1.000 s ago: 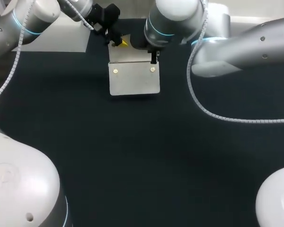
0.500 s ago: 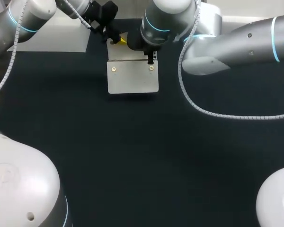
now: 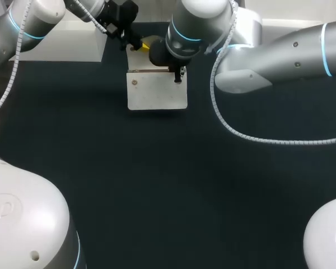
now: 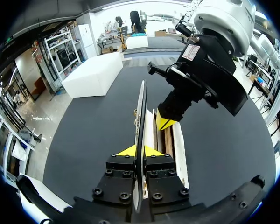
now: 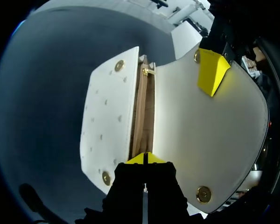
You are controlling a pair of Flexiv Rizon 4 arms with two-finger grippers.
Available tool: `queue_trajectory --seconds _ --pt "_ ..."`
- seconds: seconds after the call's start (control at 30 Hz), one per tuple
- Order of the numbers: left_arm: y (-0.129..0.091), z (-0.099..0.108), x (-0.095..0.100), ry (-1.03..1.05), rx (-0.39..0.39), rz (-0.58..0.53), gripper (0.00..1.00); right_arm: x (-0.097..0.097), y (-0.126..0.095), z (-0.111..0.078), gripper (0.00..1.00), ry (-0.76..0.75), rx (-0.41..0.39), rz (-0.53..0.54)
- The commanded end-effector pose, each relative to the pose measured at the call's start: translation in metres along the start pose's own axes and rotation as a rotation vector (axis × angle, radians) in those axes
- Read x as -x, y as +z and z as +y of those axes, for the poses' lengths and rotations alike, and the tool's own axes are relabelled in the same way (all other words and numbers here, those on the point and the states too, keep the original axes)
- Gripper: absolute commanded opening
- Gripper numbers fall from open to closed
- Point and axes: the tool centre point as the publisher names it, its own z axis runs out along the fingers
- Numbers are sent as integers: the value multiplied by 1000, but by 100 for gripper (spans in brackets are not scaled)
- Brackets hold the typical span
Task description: Pick up the bag, open it, inspect its contents, close it, and place it on the opposite side
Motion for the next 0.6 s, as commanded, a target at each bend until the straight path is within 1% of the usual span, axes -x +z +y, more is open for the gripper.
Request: queue_trajectory --seconds 0.03,0.43,0.6 --pt "-3 -4 -3 4 -4 -9 0 -7 0 1 0 -6 0 9" --pt "-4 -7 -5 -7 -36 -18 0 -26 -3 5 0 -37 -2 34" --pt "-5 -8 -9 -4 -57 -7 0 -31 -1 4 0 -42 -8 45"
